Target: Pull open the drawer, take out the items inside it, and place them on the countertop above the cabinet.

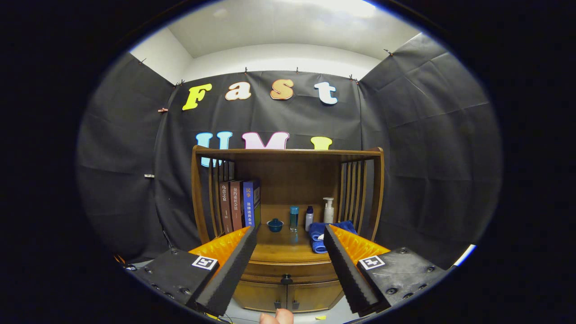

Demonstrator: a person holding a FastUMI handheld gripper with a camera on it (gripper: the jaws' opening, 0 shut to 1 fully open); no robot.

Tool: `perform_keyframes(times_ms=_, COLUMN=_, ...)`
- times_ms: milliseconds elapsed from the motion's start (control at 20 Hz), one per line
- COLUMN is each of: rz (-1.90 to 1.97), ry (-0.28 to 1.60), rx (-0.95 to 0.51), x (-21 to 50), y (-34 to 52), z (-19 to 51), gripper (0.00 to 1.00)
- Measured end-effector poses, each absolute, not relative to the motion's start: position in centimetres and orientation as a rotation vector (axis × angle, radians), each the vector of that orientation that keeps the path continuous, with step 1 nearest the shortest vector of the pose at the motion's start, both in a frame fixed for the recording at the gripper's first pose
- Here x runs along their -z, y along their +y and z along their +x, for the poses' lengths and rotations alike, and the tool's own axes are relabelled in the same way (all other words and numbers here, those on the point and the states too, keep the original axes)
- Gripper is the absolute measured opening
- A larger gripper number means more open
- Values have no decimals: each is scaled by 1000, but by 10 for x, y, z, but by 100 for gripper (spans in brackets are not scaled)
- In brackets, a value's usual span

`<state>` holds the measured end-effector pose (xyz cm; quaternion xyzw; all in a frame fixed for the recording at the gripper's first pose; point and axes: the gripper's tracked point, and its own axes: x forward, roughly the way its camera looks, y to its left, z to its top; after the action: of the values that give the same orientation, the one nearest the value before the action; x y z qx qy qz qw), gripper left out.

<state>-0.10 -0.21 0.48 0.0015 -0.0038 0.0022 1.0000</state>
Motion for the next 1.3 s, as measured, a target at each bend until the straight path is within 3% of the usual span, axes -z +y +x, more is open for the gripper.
perform_keyframes(times_ms=600, rz=-16, ry=-62, rx=-7, x=9, y=1, z=7, gripper=98)
perform_keyframes(times_ms=1300, rz=-30, ry=-9, rx=-7, x=191, y=13, z=71, gripper=99)
